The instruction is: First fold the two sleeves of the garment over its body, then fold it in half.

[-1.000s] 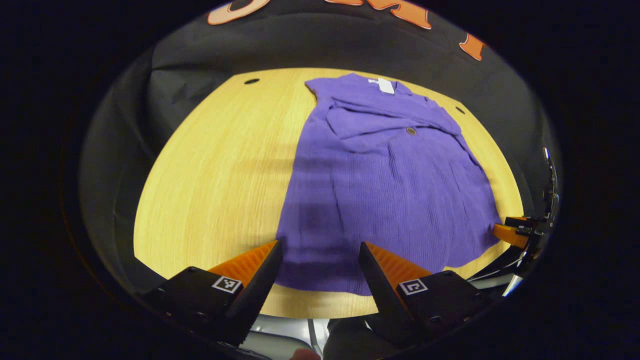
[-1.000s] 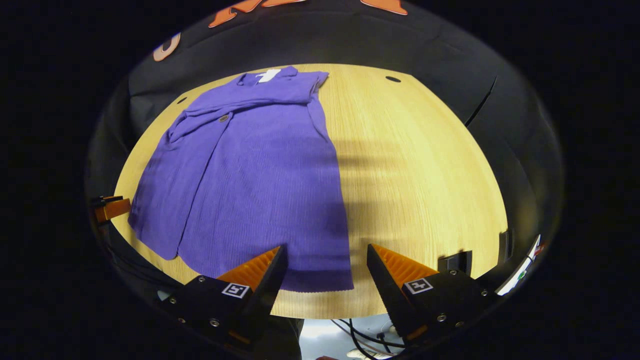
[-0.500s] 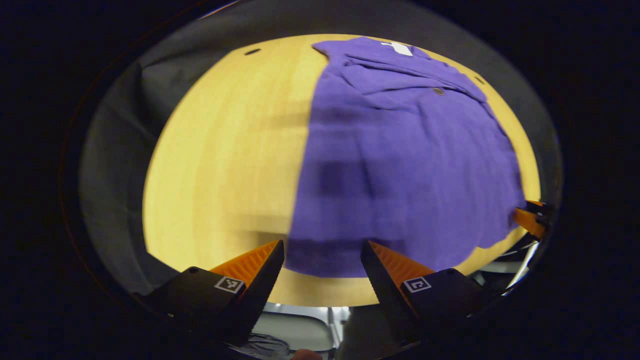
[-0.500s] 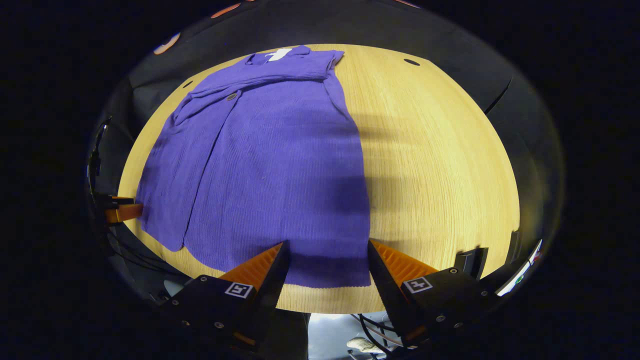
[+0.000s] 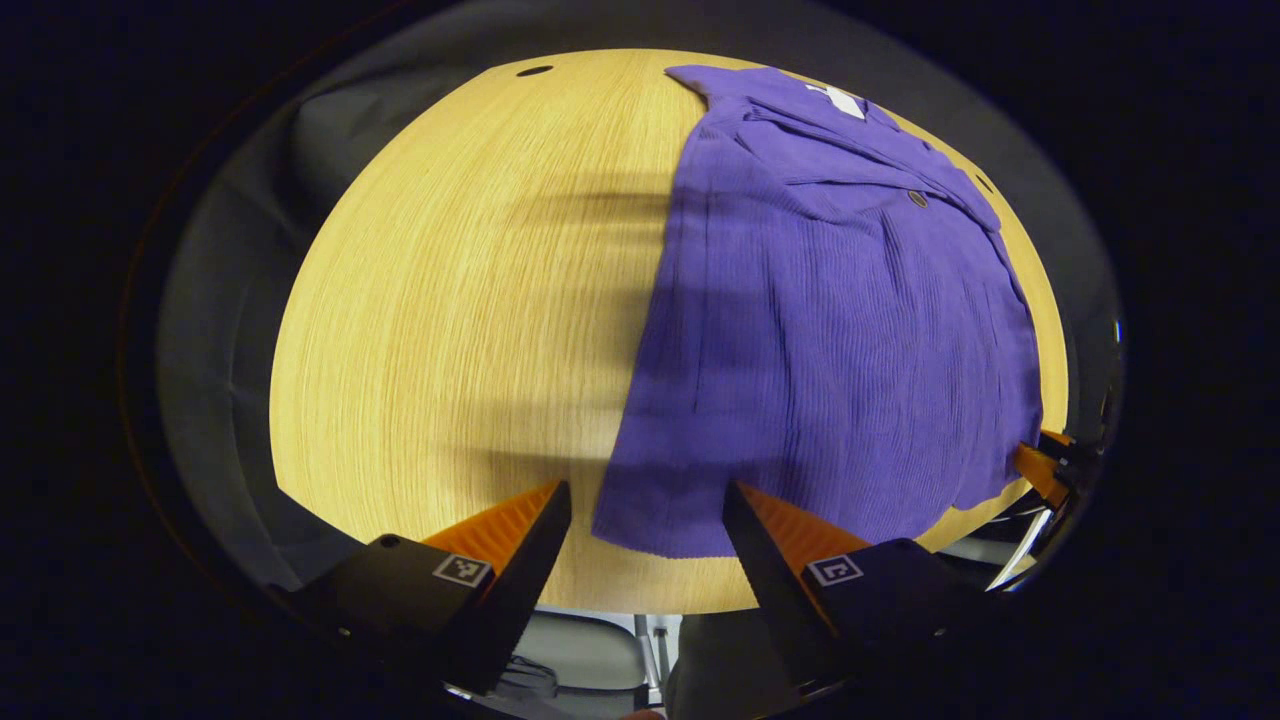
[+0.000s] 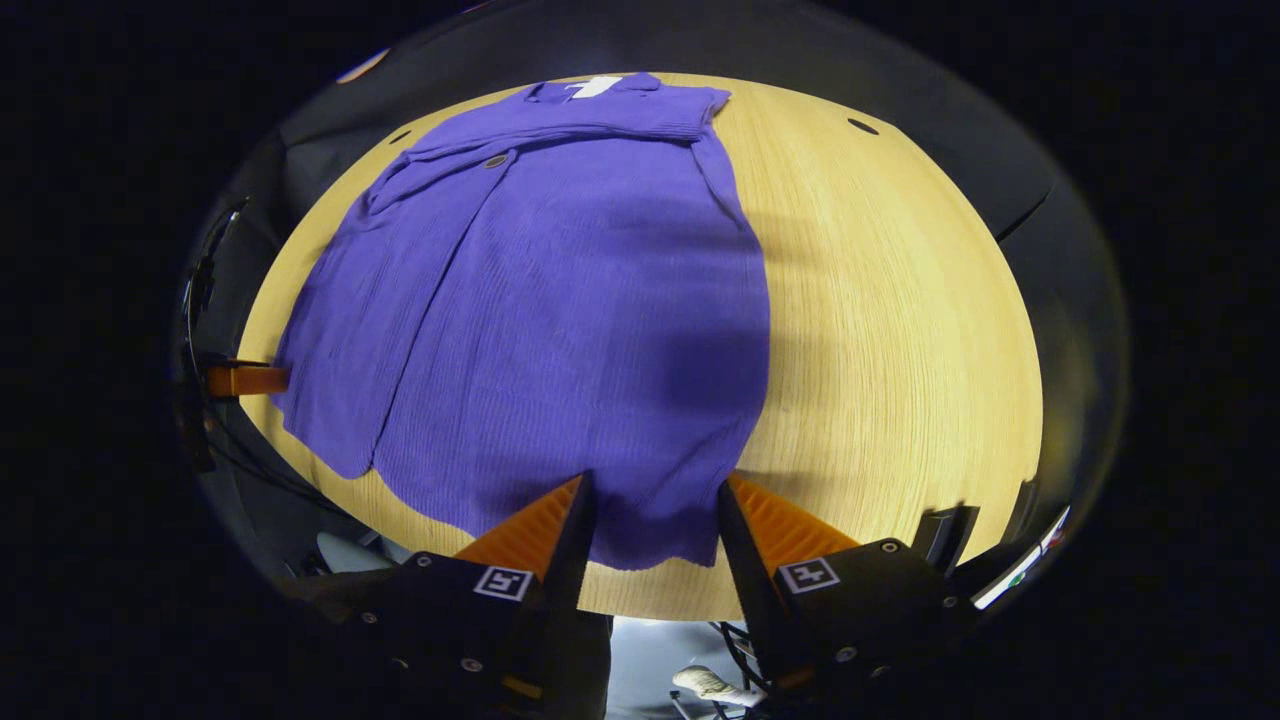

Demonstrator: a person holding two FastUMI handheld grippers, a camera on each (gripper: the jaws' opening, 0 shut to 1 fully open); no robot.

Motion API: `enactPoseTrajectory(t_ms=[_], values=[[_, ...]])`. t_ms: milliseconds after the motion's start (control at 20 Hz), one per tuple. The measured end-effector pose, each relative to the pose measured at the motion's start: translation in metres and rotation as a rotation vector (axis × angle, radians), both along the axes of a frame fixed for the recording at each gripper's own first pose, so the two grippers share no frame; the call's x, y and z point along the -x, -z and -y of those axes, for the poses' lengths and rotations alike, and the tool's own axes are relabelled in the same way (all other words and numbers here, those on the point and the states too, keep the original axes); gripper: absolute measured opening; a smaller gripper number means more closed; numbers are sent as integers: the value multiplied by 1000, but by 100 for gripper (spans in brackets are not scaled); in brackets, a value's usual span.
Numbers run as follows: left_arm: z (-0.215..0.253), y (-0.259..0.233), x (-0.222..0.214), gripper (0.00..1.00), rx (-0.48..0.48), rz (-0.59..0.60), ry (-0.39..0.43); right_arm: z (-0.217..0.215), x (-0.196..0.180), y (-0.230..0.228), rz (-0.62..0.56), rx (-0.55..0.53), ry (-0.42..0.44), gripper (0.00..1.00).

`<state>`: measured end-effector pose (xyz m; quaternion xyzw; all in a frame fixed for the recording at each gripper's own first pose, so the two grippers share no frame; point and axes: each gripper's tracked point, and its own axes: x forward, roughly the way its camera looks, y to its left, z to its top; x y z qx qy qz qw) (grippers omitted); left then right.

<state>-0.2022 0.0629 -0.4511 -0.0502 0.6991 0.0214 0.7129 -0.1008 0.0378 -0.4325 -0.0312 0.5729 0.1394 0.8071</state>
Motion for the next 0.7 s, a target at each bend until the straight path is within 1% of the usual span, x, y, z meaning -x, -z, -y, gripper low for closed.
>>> enactPoseTrajectory(t_ms=[50, 100, 150, 200, 250, 300, 350, 400, 450, 550, 650, 700], values=[[5, 1, -3, 98, 6, -10, 28, -2, -1, -2, -8, -3, 1, 69], [10, 2, -5, 94, 12, -28, 53, -6, -1, -2, -16, -14, 2, 56], [15, 3, -5, 88, 19, -39, 78, -8, -1, -3, -26, -21, 7, 57], [22, 3, -8, 73, 29, -47, 100, -8, -3, -3, -34, -22, 19, 52], [28, 2, -9, 57, 37, -52, 116, -9, -4, -3, -43, -32, 37, 40], [33, 2, -9, 42, 48, -56, 123, -10, -6, -4, -50, -45, 59, 34], [36, 4, -10, 35, 55, -57, 123, -9, -7, -3, -57, -60, 85, 23], [37, 2, -9, 17, 55, -59, 125, -10, -8, -4, -67, -84, 115, 17], [37, 3, -9, 13, 63, -60, 123, -13, -7, -6, -85, -108, 139, 8], [37, 2, -9, 9, 81, -64, 96, -21, -4, -5, -112, -147, 139, 5], [41, -2, -7, 7, 134, -79, 39, -21, -8, -11, -91, -137, 117, 4], [43, -5, -9, 7, 150, -70, 21, -19, -11, -15, -77, -125, 122, 4]])
